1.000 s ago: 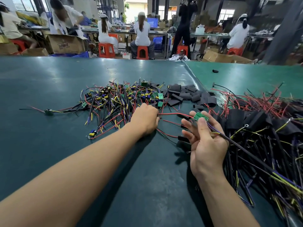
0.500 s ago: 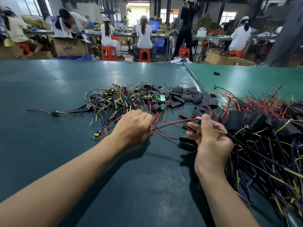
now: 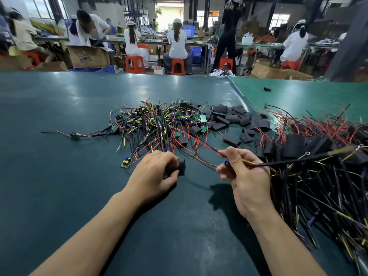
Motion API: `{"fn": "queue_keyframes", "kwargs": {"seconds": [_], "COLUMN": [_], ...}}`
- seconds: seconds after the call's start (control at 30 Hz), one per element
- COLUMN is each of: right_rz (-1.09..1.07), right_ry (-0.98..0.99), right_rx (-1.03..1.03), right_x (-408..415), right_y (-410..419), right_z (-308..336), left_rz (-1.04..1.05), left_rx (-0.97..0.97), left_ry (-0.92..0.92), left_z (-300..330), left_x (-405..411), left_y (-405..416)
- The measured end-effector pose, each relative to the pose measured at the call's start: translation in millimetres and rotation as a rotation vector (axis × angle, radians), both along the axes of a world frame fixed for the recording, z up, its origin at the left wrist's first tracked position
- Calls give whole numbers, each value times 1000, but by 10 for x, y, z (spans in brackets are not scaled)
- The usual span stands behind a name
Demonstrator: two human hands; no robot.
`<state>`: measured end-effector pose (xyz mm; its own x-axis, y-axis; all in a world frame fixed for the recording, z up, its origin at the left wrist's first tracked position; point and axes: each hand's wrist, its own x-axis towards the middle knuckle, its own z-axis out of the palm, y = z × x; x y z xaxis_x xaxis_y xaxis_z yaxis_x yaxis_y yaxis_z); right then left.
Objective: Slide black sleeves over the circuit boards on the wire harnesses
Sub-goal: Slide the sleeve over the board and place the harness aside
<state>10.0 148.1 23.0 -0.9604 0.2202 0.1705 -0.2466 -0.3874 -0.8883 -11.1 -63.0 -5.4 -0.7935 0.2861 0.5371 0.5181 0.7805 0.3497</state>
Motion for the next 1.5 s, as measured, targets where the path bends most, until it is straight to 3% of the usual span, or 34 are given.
{"fn": "queue_keyframes", "kwargs": {"seconds": [0.27, 0.4, 0.77, 1.1, 1.3, 1.5], "right_rz": [27, 14, -10, 26, 52, 49], "right_ry": [-34, -39, -93, -90, -72, -92], "right_rx": [-48, 45, 177, 169, 296, 295], "right_x": [-58, -61, -53, -37, -20, -5], "right_y": [92, 77, 94, 111, 98, 60], "right_z": [-18, -58, -95, -91, -97, -73], "left_rz": [34, -10, -34, -17, -9, -120], "left_rx": [553, 617, 633, 643, 615, 270], "left_ry": [10, 42, 183, 200, 212, 251], "left_z": [16, 18, 26, 26, 23, 34], "left_x": [46, 46, 24, 9, -2, 26], "left_y": [-113, -91, -67, -86, -106, -122]}}
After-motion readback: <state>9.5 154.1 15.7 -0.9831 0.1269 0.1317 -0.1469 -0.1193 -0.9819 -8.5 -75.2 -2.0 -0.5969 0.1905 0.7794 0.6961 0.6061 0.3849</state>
